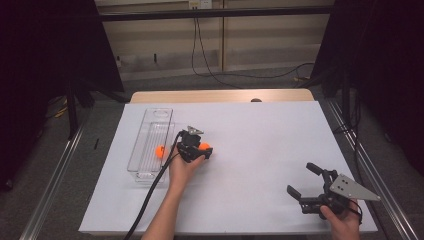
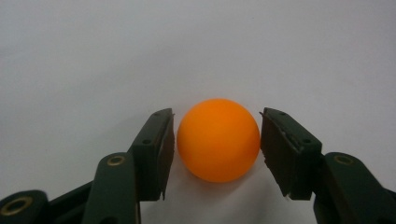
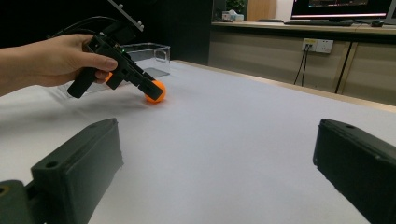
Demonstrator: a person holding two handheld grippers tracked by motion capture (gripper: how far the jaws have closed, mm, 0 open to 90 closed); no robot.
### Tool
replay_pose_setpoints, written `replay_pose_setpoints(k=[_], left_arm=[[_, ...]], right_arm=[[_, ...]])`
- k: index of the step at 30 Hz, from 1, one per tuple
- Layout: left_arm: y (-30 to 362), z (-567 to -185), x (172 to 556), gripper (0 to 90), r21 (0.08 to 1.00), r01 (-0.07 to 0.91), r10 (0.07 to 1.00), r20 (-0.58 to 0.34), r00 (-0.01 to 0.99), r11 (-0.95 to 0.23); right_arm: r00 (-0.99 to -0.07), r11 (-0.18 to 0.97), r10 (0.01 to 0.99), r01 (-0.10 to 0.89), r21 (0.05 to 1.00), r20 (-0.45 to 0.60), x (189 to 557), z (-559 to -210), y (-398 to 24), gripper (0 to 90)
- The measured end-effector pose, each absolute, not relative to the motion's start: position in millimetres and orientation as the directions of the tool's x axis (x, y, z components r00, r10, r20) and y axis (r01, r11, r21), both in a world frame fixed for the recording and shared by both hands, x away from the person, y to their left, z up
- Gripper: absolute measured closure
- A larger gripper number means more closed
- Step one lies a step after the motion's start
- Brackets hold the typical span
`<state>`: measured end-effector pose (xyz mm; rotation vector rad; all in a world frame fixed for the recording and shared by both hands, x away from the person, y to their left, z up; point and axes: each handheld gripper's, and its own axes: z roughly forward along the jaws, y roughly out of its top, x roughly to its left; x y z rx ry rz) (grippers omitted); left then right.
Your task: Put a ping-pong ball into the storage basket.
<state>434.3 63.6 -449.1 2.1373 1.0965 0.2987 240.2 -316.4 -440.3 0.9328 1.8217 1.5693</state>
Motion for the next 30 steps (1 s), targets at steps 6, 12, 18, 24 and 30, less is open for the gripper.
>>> replay_pose_setpoints(k=[6,12,18,24,30], left_arm=[[63,-451,435,46.8,0.678,0.621,0.783,-0.108,0.613,-0.394],[64,-452,436,50.5,0.677,0.626,0.783,-0.117,0.611,-0.386],[67,-447,435,50.7,0.679,0.634,0.786,-0.134,0.603,-0.371],[71,-439,433,50.7,0.685,0.640,0.785,-0.159,0.599,-0.349],[76,-430,431,50.7,0.694,0.640,0.783,-0.176,0.596,-0.331]], right_arm=[[-0.603,0.073,0.797,0.149,0.986,0.032,240,-440,-317,0.8],[-0.603,0.075,0.797,0.148,0.986,0.030,239,-440,-317,0.8],[-0.603,0.074,0.797,0.145,0.987,0.029,239,-440,-317,0.8],[-0.605,0.076,0.796,0.145,0.986,0.027,239,-440,-317,0.8],[-0.605,0.077,0.796,0.146,0.986,0.027,239,-440,-317,0.7]])
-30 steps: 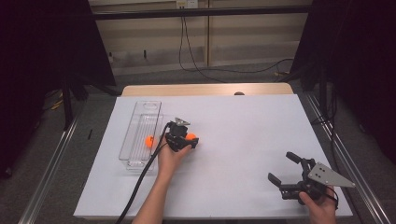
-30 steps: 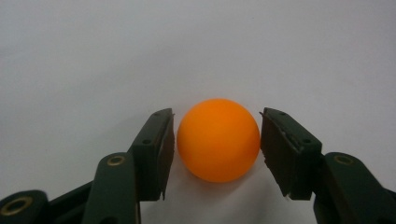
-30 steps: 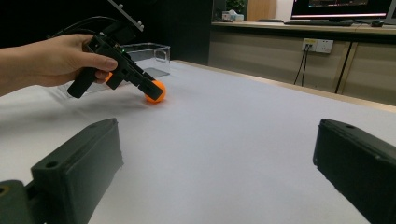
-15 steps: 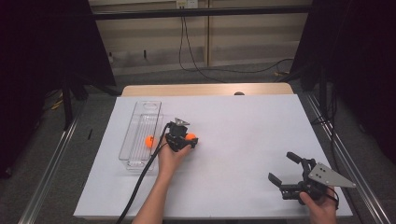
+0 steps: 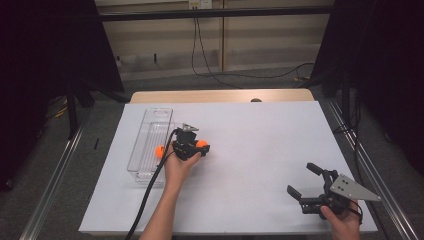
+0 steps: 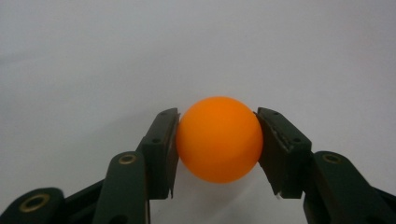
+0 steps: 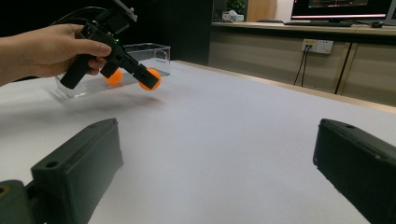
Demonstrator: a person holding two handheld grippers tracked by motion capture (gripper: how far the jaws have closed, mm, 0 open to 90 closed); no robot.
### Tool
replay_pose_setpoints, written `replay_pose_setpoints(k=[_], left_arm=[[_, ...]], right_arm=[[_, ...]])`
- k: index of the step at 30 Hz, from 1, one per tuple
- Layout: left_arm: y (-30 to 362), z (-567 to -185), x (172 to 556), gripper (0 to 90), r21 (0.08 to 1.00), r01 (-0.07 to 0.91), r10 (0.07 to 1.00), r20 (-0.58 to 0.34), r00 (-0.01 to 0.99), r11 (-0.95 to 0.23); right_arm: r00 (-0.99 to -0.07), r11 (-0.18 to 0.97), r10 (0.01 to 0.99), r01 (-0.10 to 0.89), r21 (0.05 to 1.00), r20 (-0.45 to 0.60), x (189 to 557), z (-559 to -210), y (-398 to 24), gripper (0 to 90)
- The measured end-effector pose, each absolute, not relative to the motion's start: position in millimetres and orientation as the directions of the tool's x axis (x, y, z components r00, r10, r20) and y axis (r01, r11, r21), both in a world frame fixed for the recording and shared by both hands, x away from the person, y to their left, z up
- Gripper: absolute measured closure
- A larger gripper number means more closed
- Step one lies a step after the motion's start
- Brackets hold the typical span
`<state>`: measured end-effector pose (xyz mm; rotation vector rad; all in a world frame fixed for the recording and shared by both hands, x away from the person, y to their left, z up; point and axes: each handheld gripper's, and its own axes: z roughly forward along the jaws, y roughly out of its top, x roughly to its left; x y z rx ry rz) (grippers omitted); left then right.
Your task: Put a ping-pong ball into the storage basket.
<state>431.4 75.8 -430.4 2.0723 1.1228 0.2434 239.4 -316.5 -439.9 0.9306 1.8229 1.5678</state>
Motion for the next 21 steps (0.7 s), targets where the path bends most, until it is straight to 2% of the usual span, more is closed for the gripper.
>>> replay_pose_setpoints(k=[21], left_arm=[[92,-406,427,50.8,0.718,0.628,0.783,-0.189,0.593,-0.302]], right_arm=[[-0.607,0.076,0.794,0.145,0.987,0.028,239,-440,-316,0.8]])
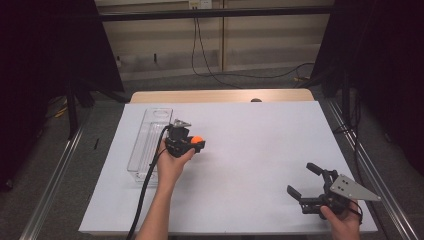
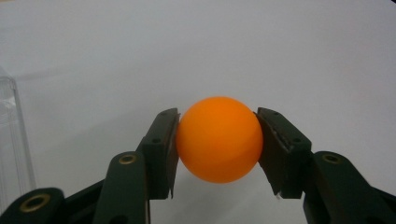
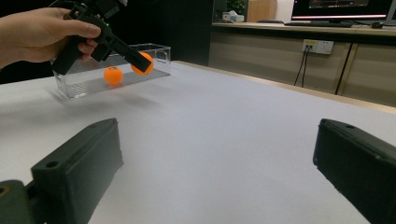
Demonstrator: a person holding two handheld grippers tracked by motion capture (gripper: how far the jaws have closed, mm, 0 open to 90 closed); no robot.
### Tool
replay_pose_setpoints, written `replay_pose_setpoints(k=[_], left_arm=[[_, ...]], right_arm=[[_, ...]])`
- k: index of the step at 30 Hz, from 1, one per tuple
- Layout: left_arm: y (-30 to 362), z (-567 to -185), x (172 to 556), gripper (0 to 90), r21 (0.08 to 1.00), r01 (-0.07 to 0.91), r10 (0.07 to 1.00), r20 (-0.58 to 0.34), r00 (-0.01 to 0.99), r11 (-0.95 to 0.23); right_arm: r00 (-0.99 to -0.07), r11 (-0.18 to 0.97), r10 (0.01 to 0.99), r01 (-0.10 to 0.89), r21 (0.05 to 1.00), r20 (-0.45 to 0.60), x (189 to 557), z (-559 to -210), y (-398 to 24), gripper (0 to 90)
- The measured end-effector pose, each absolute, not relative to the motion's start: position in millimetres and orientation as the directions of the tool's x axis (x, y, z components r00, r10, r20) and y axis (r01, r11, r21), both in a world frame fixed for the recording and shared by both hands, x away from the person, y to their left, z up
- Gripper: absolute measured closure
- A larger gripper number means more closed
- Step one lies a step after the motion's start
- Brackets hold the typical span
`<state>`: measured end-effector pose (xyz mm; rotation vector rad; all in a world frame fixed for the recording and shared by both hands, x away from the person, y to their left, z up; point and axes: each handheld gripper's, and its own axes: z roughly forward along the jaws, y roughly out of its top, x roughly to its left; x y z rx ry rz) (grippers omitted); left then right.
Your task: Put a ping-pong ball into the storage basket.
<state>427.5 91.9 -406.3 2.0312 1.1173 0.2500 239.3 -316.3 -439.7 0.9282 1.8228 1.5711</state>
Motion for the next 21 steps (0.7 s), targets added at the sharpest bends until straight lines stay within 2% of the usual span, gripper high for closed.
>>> replay_pose_setpoints(k=[21], left_arm=[[101,-391,424,50.9,0.716,0.633,0.791,-0.189,0.582,-0.295]], right_arm=[[-0.606,0.074,0.795,0.145,0.987,0.030,239,-439,-316,0.8]])
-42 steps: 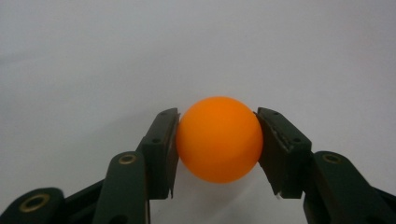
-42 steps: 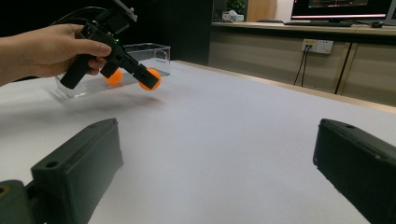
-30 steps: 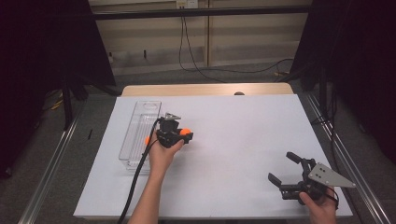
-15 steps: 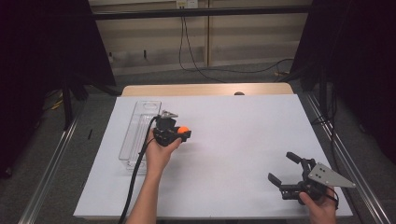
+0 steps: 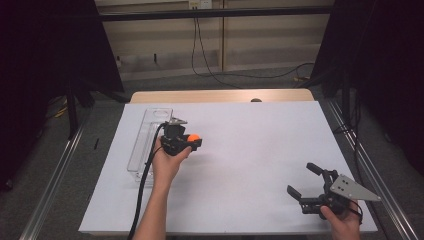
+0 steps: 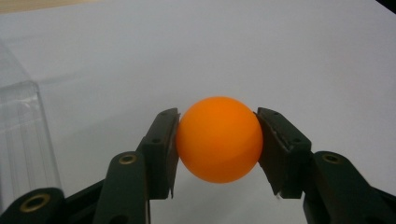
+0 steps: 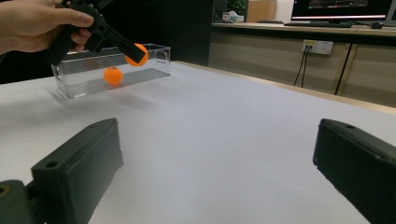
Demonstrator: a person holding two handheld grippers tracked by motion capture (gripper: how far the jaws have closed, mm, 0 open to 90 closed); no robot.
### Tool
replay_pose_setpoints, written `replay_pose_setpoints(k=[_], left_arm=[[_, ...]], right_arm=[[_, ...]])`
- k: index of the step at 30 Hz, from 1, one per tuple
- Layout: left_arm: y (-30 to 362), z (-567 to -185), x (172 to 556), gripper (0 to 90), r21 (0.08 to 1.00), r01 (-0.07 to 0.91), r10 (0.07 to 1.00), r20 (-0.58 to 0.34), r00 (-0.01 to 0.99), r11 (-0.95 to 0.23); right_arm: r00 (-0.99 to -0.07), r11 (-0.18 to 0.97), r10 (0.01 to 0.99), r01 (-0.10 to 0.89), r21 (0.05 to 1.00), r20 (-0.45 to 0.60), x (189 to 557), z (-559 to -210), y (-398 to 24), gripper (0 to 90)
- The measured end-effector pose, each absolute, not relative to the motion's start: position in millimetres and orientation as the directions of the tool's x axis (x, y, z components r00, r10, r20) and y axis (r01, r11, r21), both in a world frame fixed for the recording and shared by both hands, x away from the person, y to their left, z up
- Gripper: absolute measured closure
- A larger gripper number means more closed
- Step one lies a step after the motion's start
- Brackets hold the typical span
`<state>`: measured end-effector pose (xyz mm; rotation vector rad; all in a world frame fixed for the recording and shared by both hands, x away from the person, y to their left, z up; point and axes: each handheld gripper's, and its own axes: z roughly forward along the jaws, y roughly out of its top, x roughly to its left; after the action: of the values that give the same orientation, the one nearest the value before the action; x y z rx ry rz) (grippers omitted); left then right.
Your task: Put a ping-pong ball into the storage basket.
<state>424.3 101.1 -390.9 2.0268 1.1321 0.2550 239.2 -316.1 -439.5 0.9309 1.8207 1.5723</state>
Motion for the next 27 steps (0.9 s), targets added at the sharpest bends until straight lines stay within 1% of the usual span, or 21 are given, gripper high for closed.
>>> replay_pose_setpoints(k=[10,14,27], left_arm=[[106,-388,424,50.9,0.711,0.643,0.795,-0.200,0.573,-0.284],[108,-386,424,50.9,0.715,0.636,0.800,-0.184,0.571,-0.289],[114,-382,423,50.9,0.716,0.641,0.799,-0.199,0.567,-0.276]], right_arm=[[-0.605,0.074,0.796,0.145,0.987,0.029,239,-439,-316,0.8],[-0.605,0.076,0.796,0.144,0.987,0.028,239,-440,-316,0.9],[-0.605,0.074,0.795,0.143,0.987,0.028,240,-440,-316,1.0]])
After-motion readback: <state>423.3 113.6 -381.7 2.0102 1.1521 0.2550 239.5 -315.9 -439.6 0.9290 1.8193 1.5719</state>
